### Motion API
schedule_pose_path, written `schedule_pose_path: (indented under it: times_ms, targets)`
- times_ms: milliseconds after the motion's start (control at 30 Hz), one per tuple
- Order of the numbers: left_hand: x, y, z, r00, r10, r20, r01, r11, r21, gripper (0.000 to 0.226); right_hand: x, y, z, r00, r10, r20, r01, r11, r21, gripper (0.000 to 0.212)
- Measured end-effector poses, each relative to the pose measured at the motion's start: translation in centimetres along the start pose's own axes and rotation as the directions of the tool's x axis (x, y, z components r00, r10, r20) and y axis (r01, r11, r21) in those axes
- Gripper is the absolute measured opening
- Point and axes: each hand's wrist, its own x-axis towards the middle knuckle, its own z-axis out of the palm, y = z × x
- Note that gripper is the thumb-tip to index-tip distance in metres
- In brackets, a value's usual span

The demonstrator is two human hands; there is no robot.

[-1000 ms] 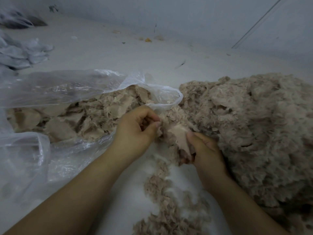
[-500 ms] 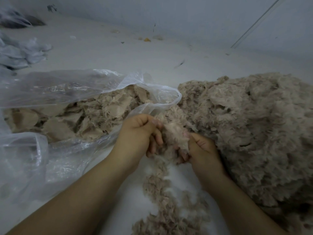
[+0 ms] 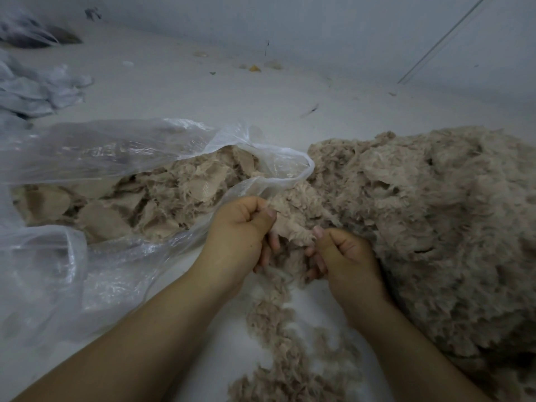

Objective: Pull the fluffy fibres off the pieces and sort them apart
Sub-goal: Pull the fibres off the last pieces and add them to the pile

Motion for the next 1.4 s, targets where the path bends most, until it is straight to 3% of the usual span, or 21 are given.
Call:
schedule_pose_path:
  times_ms: [100,167,233,267,333,367,400,433,500,533,600,667,733,833,900,967,1033,1100,1133,1300,1400]
  targets:
    - [0.0,-0.1,0.3,0.996,0.037,-0.081,-0.037,0.999,0.006,0.038,0.0,-0.3,0.0,1.0,0.01,-0.01,-0.01,1.0,0.013,0.041]
    - [0.2,0.3,-0.2,0.968,0.127,-0.218,-0.124,0.992,0.027,0.033,-0.1,-0.3,-0.1,1.0,0.018,-0.003,-0.017,0.997,0.07,0.046]
    - [0.7,1.0,-1.7,0.845,0.366,-0.389,-0.31,0.929,0.201,0.019,-0.1,-0.3,-0.1,1.0,0.005,0.012,-0.005,0.999,0.05,0.045]
    - [1.0,1.3,-2.9,0.743,0.529,-0.411,-0.387,0.84,0.381,0.016,-0.1,-0.2,-0.1,1.0,-0.006,0.023,0.005,1.0,0.015,0.043]
    - [1.6,1.9,-5.3,0.556,0.783,-0.277,-0.376,0.535,0.756,0.013,-0.2,0.1,-0.1,0.998,-0.029,0.05,0.031,0.999,-0.034,0.042]
    - [1.9,1.9,-6.3,0.532,0.829,-0.17,-0.325,0.385,0.863,0.013,-0.2,0.2,-0.1,0.998,-0.036,0.056,0.039,0.998,-0.052,0.043]
    - [2.2,2.0,-7.0,0.588,0.804,-0.091,-0.253,0.29,0.923,0.016,-0.2,0.4,-0.1,0.998,-0.036,0.056,0.039,0.997,-0.066,0.044]
    - [2.3,1.9,-7.4,0.697,0.715,-0.055,-0.157,0.227,0.961,0.016,-0.1,0.5,-0.2,0.998,-0.031,0.057,0.036,0.996,-0.08,0.045]
    - [2.4,1.7,-7.2,0.911,0.403,-0.088,0.061,0.079,0.995,0.011,-0.1,0.8,-0.3,0.998,-0.017,0.058,0.024,0.994,-0.107,0.045]
    - [2.3,1.5,-7.0,0.942,0.316,-0.111,0.106,0.032,0.994,0.01,-0.1,0.9,-0.4,0.998,-0.014,0.065,0.021,0.992,-0.12,0.044]
    - [1.9,2.0,-6.3,0.938,0.328,-0.115,0.125,-0.008,0.992,0.005,-0.1,1.0,-0.5,0.995,-0.018,0.095,0.033,0.988,-0.151,0.04]
    - [1.5,2.4,-5.5,0.878,0.475,-0.056,0.04,0.044,0.998,0.005,-0.2,1.0,-0.5,0.992,-0.027,0.125,0.052,0.979,-0.198,0.035]
    - [0.9,2.3,-4.2,0.806,0.586,0.086,-0.176,0.099,0.979,0.008,-0.3,0.9,-0.5,0.989,-0.038,0.144,0.068,0.974,-0.215,0.031]
    - [0.3,0.8,-2.5,0.899,0.335,0.281,-0.38,0.28,0.882,0.022,-0.3,0.8,-0.4,0.989,-0.046,0.143,0.072,0.981,-0.181,0.028]
    - [0.7,-0.4,-2.5,0.924,0.192,0.331,-0.378,0.328,0.866,0.024,-0.3,0.5,-0.3,0.988,-0.047,0.144,0.07,0.985,-0.158,0.026]
    - [1.2,-0.7,-2.6,0.928,0.198,0.315,-0.369,0.389,0.844,0.015,-0.3,0.5,-0.3,0.987,-0.042,0.155,0.064,0.988,-0.144,0.026]
    - [1.2,-0.5,-2.4,0.955,0.22,0.2,-0.295,0.614,0.732,0.015,-0.3,0.4,-0.2,0.987,-0.036,0.16,0.054,0.992,-0.112,0.028]
    - [0.9,-0.3,-1.9,0.984,0.132,0.117,-0.171,0.875,0.453,0.018,-0.4,0.2,0.0,0.98,-0.044,0.192,0.06,0.995,-0.075,0.034]
    - [0.6,-0.1,-1.5,0.988,0.086,0.128,-0.125,0.935,0.331,0.015,-0.5,0.2,0.0,0.976,-0.056,0.21,0.07,0.996,-0.06,0.038]
    - [-0.3,-0.2,-0.1,0.965,-0.014,0.262,-0.042,0.977,0.208,0.016,-0.5,-0.3,0.0,0.987,-0.069,0.145,0.072,0.997,-0.018,0.025]
    - [-0.2,-0.2,-0.1,0.979,-0.006,0.205,-0.054,0.956,0.288,0.022,-0.5,-0.2,-0.1,0.992,-0.038,0.121,0.043,0.998,-0.04,0.027]
